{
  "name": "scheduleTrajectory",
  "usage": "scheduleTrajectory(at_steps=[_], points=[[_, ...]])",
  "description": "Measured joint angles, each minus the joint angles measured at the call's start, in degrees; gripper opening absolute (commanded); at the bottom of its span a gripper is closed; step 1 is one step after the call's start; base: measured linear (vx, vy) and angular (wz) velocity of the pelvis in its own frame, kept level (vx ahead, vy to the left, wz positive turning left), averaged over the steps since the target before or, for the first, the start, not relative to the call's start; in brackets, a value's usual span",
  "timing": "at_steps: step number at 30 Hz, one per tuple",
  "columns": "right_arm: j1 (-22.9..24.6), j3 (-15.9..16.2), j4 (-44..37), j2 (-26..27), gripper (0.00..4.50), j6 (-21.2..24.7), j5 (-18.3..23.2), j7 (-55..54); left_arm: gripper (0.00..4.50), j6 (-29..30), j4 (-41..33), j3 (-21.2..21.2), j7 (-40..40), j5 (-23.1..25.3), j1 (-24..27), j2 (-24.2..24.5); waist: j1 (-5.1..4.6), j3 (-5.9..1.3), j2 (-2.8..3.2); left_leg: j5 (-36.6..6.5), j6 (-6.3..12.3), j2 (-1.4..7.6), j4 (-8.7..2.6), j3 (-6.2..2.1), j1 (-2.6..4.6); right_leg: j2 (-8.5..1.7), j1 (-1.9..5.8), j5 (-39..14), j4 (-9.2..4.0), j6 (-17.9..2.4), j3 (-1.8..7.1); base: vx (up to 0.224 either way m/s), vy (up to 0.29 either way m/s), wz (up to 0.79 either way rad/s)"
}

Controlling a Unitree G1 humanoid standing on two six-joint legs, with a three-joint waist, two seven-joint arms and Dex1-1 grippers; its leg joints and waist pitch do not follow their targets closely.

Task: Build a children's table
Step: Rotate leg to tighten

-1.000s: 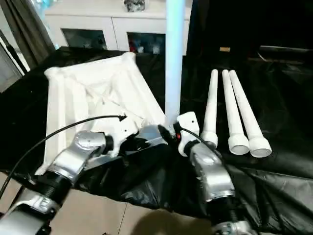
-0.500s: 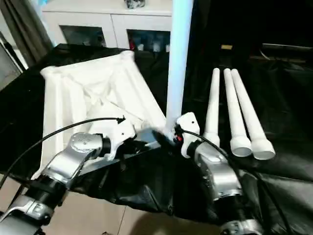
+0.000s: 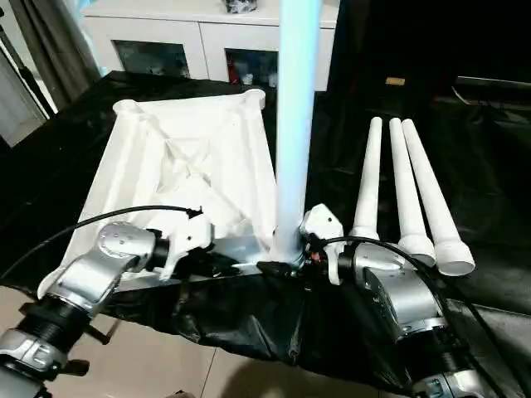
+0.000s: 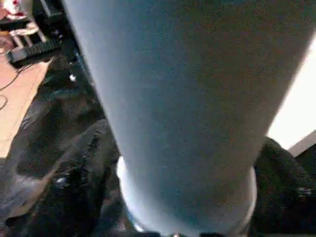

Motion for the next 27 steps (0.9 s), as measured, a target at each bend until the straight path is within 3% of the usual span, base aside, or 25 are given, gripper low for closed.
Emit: scheduleTrajectory(at_steps=[7,13,16,20,25,26,27], points=[[-0.1,0.8,-0.3,-0.7,2.91,0.2,0.0,1.8,0.00,-1.0,0.5,-0.1,-1.6,-0.1,-0.2,0.7,0.15,-0.07,-0.20,0.0,0.00,0.01,0.05,0.02,0.07,0.00,0.00,0.0,0.02,0.0,0.00,0.000,0.000,0.00],[0.8,0.1,-0.6,1.1,2.81,0.0,-0.2,-1.7,0.00,0.0,1.1,0.2,0.1,0.0,-0.3,-0.1,0.15,-0.10,-0.26,0.0,-0.03,0.01,0.08,0.03,0.15,0.00,0.09,0.0,0.09,0.0,0.02,0.000,0.000,0.00],[1.3,-2.4,0.9,6.0,2.80,-0.8,-3.0,-13.0,0.00,2.1,2.5,1.1,6.1,1.5,-1.0,-3.2,-0.12,-0.15,-0.40,-0.2,-0.33,0.02,0.07,0.06,0.42,-0.02,0.29,0.1,0.14,-0.1,0.04,0.000,0.000,0.00],[-0.1,-6.8,4.2,14.4,2.78,-0.3,-5.9,-31.4,0.00,6.7,2.9,2.1,16.0,3.8,-1.5,-9.1,-1.27,-0.17,-0.36,-0.1,-0.42,-0.03,0.05,0.06,0.46,-0.06,0.29,0.1,0.11,-0.1,0.06,0.000,0.000,0.00],[-1.9,-8.6,6.5,19.4,2.78,-0.1,-7.3,-42.3,0.00,8.8,2.9,2.7,21.4,4.3,-1.5,-12.0,-1.60,-0.22,-0.27,-0.1,-0.44,-0.02,-0.02,0.03,0.43,-0.04,0.23,0.2,0.11,0.0,0.05,0.000,0.000,0.00],[-2.0,-8.7,6.8,20.1,3.33,-0.7,-7.9,-43.6,0.00,9.0,2.8,2.7,21.9,4.4,-1.5,-12.3,-1.60,-0.24,-0.23,-0.1,-0.45,-0.02,-0.03,0.03,0.43,-0.04,0.23,0.2,0.11,0.0,0.05,0.000,0.000,0.00],[-2.1,-8.7,7.0,20.3,3.33,-1.2,-8.3,-43.9,0.00,9.1,2.7,2.7,22.1,4.5,-1.5,-12.4,-1.60,-0.25,-0.21,-0.1,-0.45,-0.02,-0.04,0.03,0.43,-0.04,0.23,0.3,0.11,0.0,0.04,0.000,0.000,0.00]])
